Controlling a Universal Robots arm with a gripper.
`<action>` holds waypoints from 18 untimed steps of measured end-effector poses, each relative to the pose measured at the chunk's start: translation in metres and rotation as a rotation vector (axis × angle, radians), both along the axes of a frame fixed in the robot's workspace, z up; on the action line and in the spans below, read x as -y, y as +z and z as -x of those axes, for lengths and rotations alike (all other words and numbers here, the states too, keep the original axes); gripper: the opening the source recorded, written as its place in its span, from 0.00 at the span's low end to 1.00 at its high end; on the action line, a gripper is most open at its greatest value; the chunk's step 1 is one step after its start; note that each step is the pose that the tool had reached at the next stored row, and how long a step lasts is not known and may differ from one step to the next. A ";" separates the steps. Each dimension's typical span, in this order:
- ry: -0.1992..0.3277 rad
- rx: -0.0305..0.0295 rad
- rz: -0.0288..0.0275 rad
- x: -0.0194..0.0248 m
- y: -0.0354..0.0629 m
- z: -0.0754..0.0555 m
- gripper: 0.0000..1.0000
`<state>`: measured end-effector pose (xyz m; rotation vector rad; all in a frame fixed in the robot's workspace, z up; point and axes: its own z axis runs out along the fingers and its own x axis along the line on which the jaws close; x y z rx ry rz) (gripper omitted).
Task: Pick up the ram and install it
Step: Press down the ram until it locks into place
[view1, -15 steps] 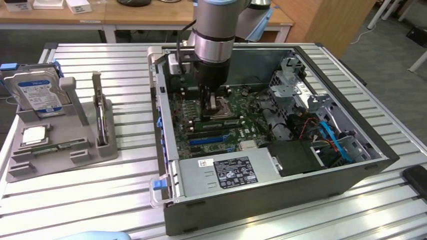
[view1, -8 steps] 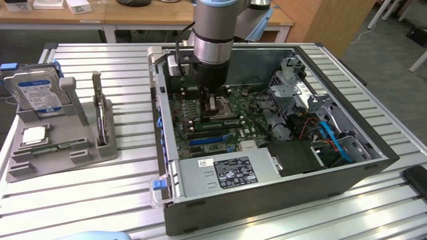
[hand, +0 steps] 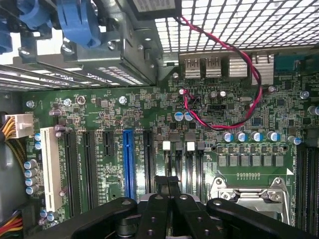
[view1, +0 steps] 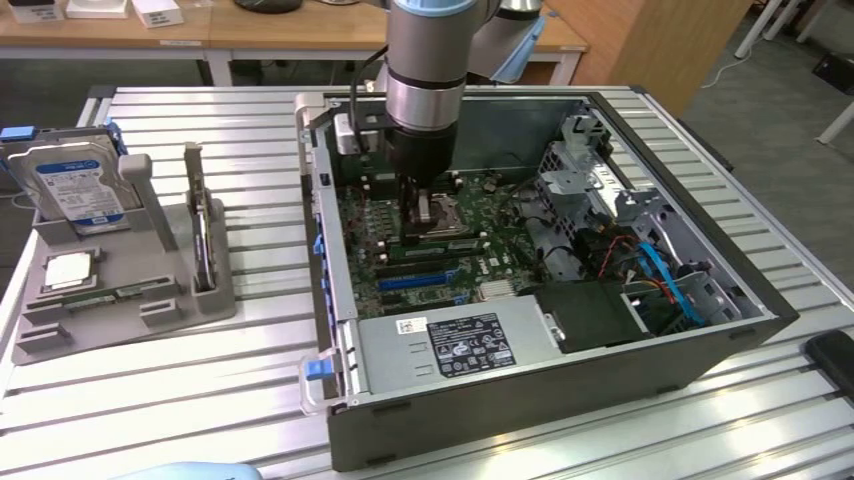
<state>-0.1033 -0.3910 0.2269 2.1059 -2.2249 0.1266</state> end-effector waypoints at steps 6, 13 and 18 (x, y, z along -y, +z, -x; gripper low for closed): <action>0.000 0.0045 0.0000 0.0000 -0.0016 0.001 0.10; 0.000 0.0085 0.0001 0.0000 -0.0029 0.001 0.10; 0.000 0.0111 0.0001 0.0000 -0.0037 0.002 0.10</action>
